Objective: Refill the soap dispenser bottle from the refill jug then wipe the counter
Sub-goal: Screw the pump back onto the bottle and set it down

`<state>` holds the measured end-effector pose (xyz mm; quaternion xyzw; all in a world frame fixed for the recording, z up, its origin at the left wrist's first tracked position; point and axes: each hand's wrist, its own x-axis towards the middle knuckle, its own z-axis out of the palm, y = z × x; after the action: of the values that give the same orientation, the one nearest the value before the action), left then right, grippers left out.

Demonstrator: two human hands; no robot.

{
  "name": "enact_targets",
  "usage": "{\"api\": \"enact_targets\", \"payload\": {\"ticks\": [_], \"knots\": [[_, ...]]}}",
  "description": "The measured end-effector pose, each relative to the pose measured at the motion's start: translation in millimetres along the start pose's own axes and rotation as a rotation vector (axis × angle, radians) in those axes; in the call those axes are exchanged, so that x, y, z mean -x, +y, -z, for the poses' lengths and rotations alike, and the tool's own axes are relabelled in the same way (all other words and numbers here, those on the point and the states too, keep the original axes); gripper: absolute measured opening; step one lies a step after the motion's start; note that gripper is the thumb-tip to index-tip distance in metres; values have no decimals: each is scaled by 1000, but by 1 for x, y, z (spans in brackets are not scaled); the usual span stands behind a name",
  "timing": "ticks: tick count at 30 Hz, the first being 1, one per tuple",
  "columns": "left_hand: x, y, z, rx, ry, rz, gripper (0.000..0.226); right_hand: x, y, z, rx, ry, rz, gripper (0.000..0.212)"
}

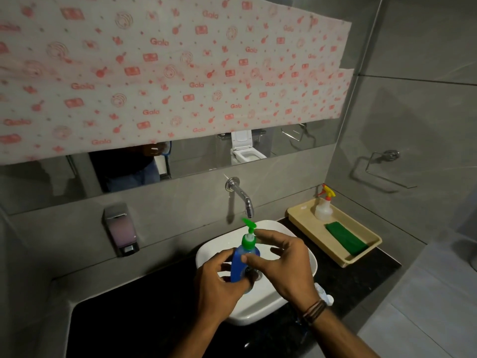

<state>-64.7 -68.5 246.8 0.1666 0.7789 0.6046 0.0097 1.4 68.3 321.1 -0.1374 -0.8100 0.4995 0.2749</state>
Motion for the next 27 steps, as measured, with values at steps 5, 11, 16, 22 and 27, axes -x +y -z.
{"api": "enact_targets", "payload": {"ticks": [5,11,16,22,27], "knots": [[-1,0,3,-20,21,4,55,2,0,4,-46,-4,21,71],[1,3,3,3,18,-5,54,0,3,-1,-146,-166,13,76],[7,11,0,-24,0,-32,50,0,9,-2,-173,-18,46,58],[6,13,-2,-17,3,5,49,-6,6,3,-259,-159,52,53],[4,13,0,-2,5,28,51,-13,0,15,-182,-343,51,66]]}}
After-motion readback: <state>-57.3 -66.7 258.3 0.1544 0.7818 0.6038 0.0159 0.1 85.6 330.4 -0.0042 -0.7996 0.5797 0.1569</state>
